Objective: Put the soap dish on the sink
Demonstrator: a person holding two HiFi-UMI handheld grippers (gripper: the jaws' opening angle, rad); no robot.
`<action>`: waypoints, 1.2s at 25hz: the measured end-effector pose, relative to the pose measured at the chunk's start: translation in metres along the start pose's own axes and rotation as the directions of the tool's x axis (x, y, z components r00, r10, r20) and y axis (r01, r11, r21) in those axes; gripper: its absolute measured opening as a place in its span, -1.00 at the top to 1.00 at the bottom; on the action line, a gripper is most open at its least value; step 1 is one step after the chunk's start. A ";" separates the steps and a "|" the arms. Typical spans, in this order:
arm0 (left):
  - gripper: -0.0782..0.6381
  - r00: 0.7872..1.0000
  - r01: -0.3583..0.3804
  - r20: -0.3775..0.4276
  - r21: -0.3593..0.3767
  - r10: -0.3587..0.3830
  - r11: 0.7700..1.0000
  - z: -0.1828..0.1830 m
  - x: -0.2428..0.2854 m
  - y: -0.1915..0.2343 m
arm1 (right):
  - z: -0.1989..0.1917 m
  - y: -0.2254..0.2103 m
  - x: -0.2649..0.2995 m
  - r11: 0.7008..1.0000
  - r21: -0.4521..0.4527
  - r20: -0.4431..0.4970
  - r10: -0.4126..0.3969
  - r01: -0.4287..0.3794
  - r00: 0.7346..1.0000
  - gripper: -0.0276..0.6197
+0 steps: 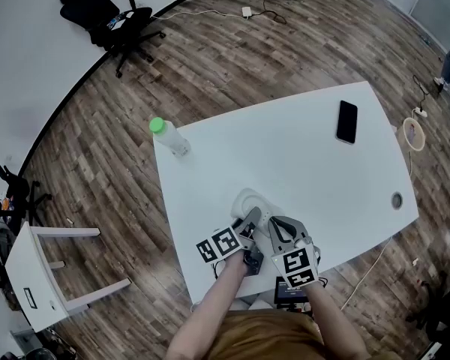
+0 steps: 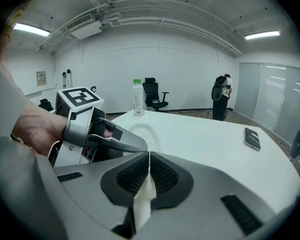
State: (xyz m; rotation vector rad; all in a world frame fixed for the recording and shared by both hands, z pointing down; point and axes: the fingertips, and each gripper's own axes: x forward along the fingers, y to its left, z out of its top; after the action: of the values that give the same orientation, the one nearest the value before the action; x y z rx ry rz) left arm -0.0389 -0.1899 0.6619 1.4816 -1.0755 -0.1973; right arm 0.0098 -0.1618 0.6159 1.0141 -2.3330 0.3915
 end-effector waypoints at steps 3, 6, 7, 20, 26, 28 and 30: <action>0.34 1.000 0.010 -0.003 -0.032 -0.010 0.999 0.001 -0.001 0.002 | 0.000 0.001 0.001 1.000 0.010 0.016 -0.011 0.011 1.000 0.88; 0.34 1.000 0.004 -0.016 -0.039 -0.005 0.999 0.000 -0.001 0.005 | -0.002 0.002 0.002 1.000 0.004 0.032 -0.014 0.013 0.999 0.88; 0.33 1.000 0.002 -0.021 -0.045 -0.003 0.999 -0.001 0.000 0.005 | -0.002 0.002 0.002 1.000 0.002 0.035 -0.013 0.013 0.999 0.88; 0.27 0.996 -0.049 -0.087 -0.131 0.038 0.990 -0.013 -0.005 0.008 | -0.009 0.004 -0.004 0.999 -0.043 0.068 -0.026 0.029 0.997 0.88; 0.17 0.993 -0.023 -0.118 -0.195 0.000 0.981 -0.017 -0.008 0.005 | -0.010 0.005 -0.006 0.997 -0.072 0.079 -0.035 0.040 0.996 0.88; 0.16 0.993 -0.018 -0.121 -0.207 -0.007 0.978 -0.019 -0.010 0.005 | -0.011 0.004 -0.006 0.996 -0.077 0.081 -0.035 0.041 0.996 0.88; 0.16 0.993 -0.013 -0.118 -0.216 -0.013 0.976 -0.018 -0.012 0.005 | -0.011 0.004 -0.005 0.996 -0.082 0.082 -0.037 0.044 0.996 0.88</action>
State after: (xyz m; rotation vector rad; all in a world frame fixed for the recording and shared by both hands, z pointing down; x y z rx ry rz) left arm -0.0358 -0.1681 0.6651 1.2812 -0.9274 -0.2172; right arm 0.0140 -0.1506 0.6216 1.0522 -2.3751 0.2386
